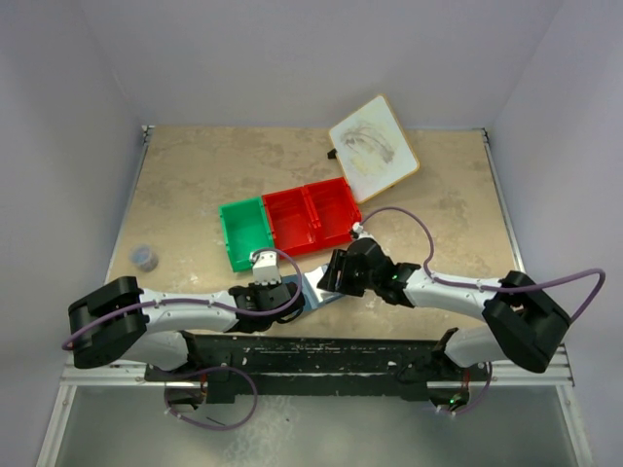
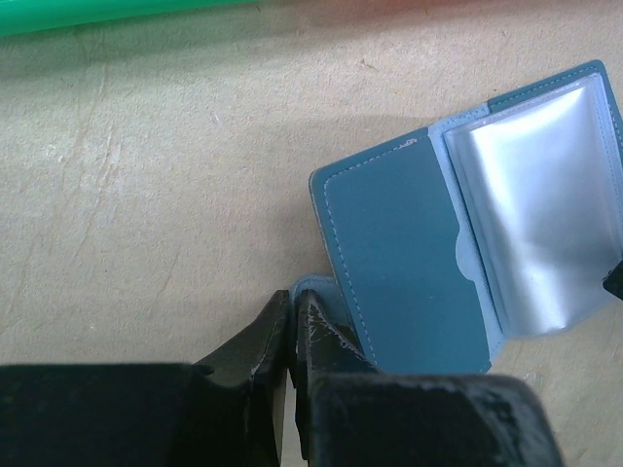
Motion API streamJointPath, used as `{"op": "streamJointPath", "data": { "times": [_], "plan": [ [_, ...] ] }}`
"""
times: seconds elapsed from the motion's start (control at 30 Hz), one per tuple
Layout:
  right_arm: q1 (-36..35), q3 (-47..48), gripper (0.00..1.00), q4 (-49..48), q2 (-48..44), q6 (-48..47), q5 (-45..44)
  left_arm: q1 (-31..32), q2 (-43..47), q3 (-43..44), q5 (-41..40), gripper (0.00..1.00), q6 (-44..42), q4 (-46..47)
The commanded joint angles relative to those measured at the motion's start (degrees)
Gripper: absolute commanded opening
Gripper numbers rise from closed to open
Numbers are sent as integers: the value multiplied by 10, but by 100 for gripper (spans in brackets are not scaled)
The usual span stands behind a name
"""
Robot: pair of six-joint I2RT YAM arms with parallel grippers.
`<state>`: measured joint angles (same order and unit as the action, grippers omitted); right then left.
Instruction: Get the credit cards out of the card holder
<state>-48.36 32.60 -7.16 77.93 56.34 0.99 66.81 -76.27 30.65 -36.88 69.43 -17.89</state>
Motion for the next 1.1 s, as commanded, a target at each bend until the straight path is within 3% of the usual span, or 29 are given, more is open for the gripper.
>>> {"op": "streamJointPath", "data": {
  "times": [0.0,0.23,0.4,0.7,1.07],
  "plan": [
    [2,18,60,-5,0,-8,3,-1,-6,-3,-6,0,-14,-36],
    [2,5,60,-31,4,-6,27,-1,-8,-5,-9,0,-15,-42],
    [5,0,60,15,-17,-5,-23,-1,-8,-4,-15,0,-17,-52],
    [6,3,59,-48,22,-16,43,-1,-27,-3,-19,0,-28,-49],
    [6,17,60,9,-20,-18,-10,-1,-60,-5,-30,0,-21,-80]
  ]
}}
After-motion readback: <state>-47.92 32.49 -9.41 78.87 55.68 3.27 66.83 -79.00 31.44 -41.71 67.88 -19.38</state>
